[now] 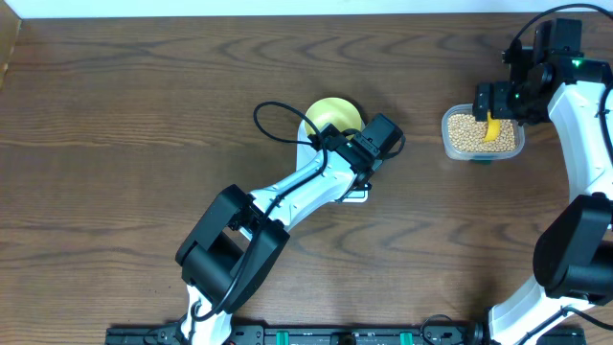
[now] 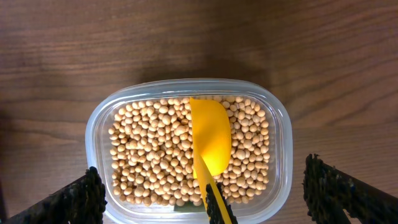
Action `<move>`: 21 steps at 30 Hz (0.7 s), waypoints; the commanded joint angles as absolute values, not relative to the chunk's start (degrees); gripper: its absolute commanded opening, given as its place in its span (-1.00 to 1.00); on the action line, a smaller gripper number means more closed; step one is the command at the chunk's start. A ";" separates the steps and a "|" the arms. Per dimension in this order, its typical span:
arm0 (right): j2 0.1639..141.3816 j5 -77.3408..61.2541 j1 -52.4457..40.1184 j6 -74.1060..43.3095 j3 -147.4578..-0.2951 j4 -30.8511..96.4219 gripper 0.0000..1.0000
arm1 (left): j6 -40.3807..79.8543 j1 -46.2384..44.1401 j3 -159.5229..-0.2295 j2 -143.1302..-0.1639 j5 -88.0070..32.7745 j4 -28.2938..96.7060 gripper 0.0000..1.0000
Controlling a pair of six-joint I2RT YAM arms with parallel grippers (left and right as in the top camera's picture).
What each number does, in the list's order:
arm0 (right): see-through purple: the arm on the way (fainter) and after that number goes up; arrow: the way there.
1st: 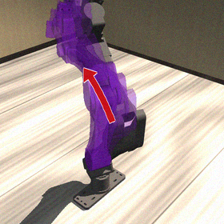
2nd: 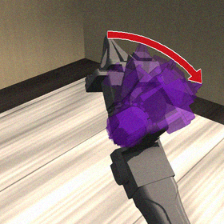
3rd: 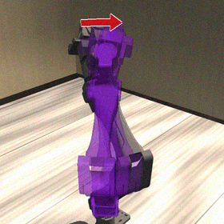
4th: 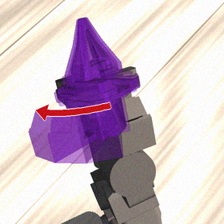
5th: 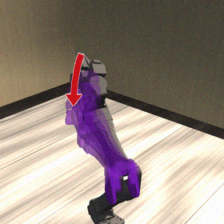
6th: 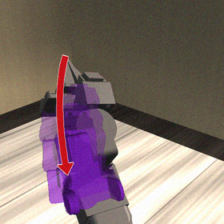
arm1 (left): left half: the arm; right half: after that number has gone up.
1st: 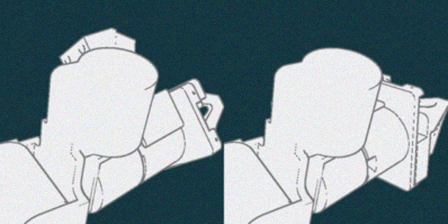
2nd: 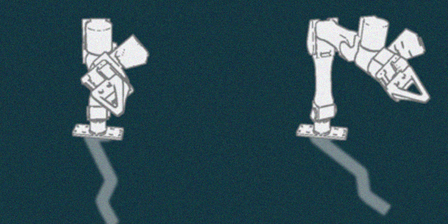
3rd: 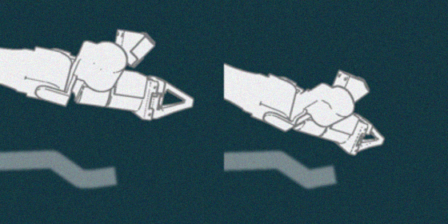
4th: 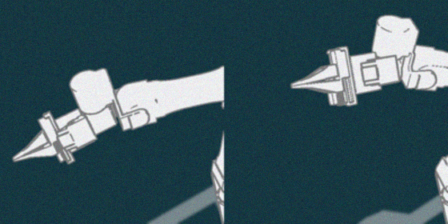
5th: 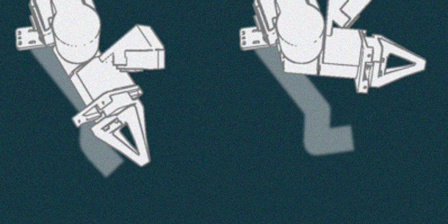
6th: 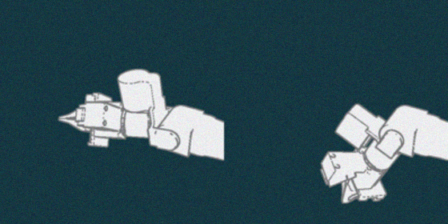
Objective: Scoop item into bowl and weigh 50g on scale
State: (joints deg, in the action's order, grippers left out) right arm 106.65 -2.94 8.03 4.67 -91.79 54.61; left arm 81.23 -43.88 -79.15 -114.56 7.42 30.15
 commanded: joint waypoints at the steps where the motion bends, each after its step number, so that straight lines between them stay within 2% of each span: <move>1: 105.32 -2.50 8.16 5.23 -92.66 54.65 0.99 | 81.30 -43.42 -78.41 -115.87 7.16 29.65 0.96; 21: 105.32 -2.50 8.16 5.23 -92.66 54.65 0.99 | 80.93 -42.15 -78.11 -117.89 2.92 28.45 0.96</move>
